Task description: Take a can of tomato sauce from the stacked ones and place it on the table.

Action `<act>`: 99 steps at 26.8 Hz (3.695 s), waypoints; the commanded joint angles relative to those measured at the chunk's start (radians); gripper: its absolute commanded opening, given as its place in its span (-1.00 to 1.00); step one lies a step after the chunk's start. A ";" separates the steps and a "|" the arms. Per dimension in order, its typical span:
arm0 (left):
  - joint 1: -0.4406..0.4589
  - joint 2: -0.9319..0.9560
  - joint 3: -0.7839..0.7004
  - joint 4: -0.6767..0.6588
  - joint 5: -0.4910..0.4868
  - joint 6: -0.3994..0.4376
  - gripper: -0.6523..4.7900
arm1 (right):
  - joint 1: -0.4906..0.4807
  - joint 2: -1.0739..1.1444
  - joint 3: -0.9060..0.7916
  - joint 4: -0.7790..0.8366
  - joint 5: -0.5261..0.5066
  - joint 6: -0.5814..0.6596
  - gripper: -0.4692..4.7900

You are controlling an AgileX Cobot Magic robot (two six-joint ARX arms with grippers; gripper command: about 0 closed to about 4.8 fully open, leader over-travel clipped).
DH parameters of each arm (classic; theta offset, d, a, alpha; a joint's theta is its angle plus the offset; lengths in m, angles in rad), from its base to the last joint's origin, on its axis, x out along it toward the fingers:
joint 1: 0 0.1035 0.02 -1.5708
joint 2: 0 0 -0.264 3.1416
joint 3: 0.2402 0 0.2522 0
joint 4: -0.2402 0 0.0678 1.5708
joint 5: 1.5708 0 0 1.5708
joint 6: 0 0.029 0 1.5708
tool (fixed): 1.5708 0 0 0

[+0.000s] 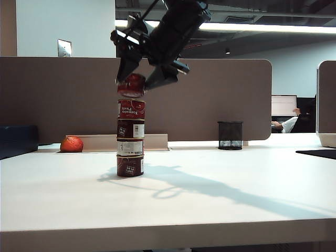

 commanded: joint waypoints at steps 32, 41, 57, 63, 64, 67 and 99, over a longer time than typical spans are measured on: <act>0.001 0.001 0.003 0.006 -0.022 0.005 -0.78 | -0.154 -0.151 0.068 -0.332 0.163 -0.022 0.17; 0.001 0.001 0.003 0.006 -0.022 0.005 -0.78 | -0.200 -0.225 0.022 -0.333 0.181 -0.027 0.17; 0.001 0.001 0.003 0.006 -0.022 0.004 -0.78 | -0.277 -0.481 -0.443 -0.041 0.175 0.019 0.17; 0.001 0.001 0.003 0.006 -0.021 0.005 -0.78 | -0.276 -0.488 -0.643 0.140 0.158 0.053 0.17; 0.001 0.001 0.003 0.006 -0.020 0.005 -0.78 | -0.276 -0.488 -0.670 0.165 0.158 0.053 0.17; 0.001 0.001 0.003 0.006 -0.019 0.004 -0.78 | -0.276 -0.488 -0.748 0.256 0.158 0.055 0.17; 0.001 0.001 0.003 0.006 -0.018 0.005 -0.78 | -0.273 -0.258 -0.980 0.647 0.183 0.059 0.17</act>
